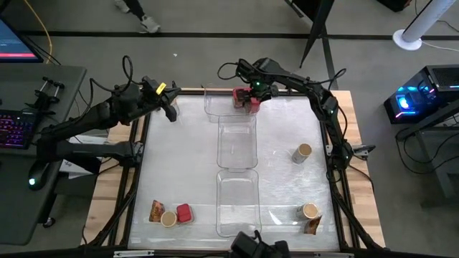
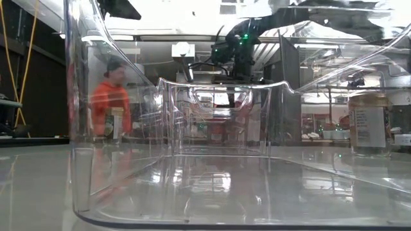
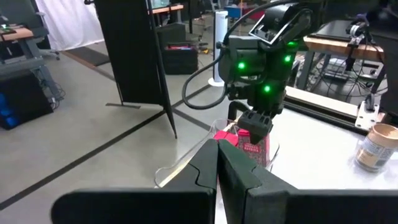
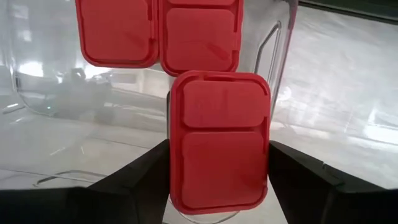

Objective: Sort spices by type
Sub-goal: Put the right red seasoning can into the top transparent bin

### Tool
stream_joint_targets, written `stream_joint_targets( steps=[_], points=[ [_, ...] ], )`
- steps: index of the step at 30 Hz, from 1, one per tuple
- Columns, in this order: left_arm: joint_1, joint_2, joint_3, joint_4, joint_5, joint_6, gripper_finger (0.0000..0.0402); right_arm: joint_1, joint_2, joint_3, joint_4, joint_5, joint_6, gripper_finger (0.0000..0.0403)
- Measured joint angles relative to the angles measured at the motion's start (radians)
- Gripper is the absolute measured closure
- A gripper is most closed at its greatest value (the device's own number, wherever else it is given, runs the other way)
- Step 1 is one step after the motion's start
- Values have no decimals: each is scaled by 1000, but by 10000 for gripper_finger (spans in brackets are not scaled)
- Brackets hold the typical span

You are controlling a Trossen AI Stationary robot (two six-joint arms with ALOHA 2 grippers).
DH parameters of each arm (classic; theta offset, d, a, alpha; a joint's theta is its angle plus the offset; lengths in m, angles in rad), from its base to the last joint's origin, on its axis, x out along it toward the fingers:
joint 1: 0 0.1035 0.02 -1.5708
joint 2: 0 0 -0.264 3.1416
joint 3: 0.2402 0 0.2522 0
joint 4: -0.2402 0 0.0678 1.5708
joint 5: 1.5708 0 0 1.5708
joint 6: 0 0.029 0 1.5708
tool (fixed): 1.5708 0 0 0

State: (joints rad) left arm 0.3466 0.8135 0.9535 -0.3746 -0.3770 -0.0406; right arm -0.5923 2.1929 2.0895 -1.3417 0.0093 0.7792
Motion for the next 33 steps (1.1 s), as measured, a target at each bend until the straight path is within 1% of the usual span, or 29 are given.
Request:
stream_joint_targets(
  steps=[10,15,20,24,27,33],
  points=[
    [0,0,0,-37,-1,0,402,10,0,0,17,-17,40,160],
    [0,0,-1,-62,-1,0,402,27,1,0,33,-13,32,160],
    [0,0,-5,-76,-14,0,401,41,1,0,44,18,32,160],
    [0,1,-16,-80,-25,0,402,48,1,0,40,13,32,160],
    [0,0,-26,-80,-26,0,401,55,0,0,40,37,27,160],
    [0,3,-26,-83,-27,0,401,55,-1,0,44,38,36,160]
  ],
)
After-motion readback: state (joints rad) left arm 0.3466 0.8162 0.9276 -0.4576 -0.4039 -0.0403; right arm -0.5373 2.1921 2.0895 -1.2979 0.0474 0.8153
